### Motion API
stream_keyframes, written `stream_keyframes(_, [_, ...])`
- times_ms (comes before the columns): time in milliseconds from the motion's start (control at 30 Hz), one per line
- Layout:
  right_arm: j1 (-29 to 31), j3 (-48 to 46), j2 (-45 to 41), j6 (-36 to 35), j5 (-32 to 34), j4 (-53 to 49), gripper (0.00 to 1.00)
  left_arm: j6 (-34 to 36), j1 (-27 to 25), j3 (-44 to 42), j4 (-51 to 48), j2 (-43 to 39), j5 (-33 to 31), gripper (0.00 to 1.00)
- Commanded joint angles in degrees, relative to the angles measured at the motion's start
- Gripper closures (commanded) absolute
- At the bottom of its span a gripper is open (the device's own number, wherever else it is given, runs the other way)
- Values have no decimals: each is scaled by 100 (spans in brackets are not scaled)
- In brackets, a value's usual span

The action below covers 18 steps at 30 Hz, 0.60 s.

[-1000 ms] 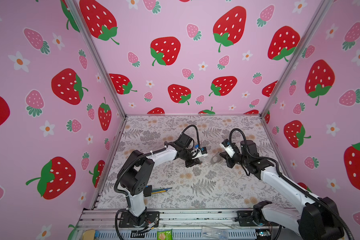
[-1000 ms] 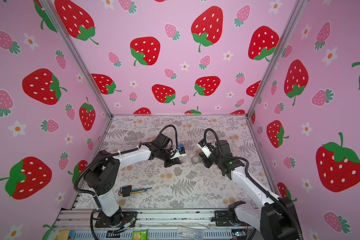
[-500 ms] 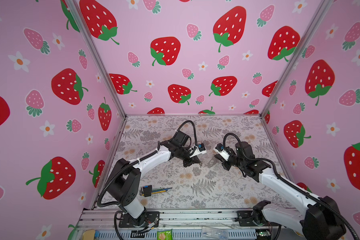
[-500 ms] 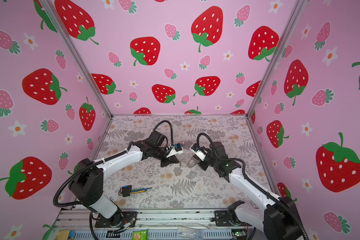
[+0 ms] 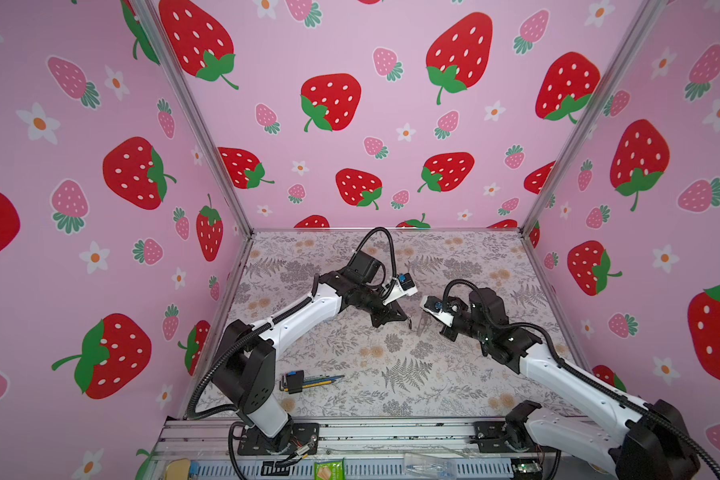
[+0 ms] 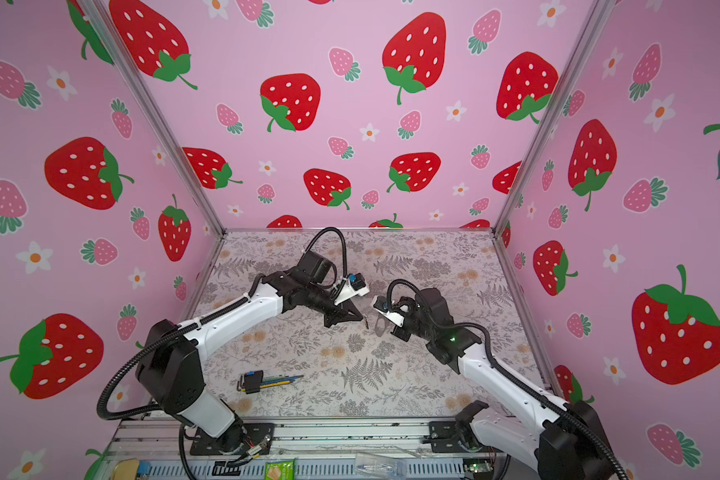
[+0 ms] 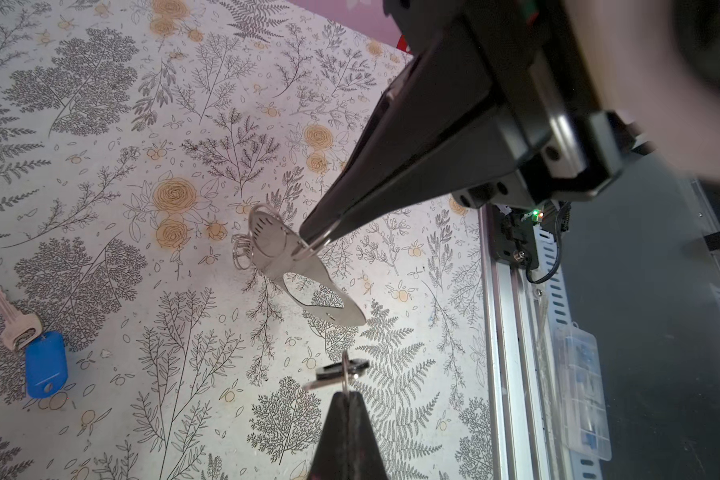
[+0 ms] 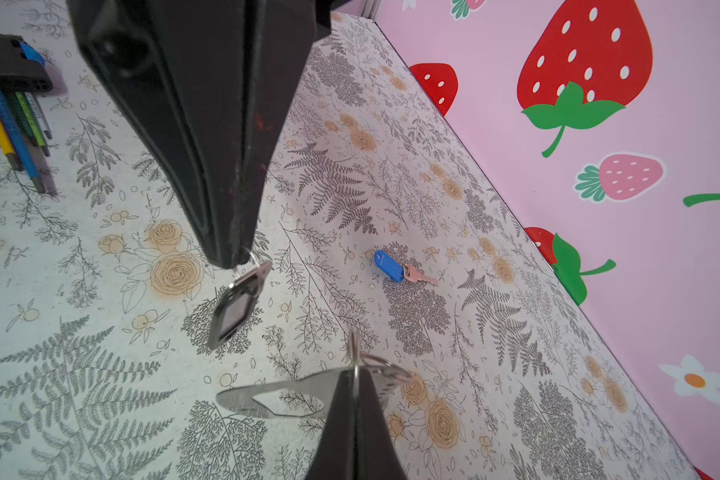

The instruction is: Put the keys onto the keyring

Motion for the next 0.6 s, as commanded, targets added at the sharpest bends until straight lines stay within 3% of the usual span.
stream_keyframes(0, [143,-38,35,-362,164,129,100,-20,-22,371,-398,151,303,100])
stream_keyframes(567, [254,-143,-68,-424,52,189,100,126,-179,1193,-1056,632,340,100])
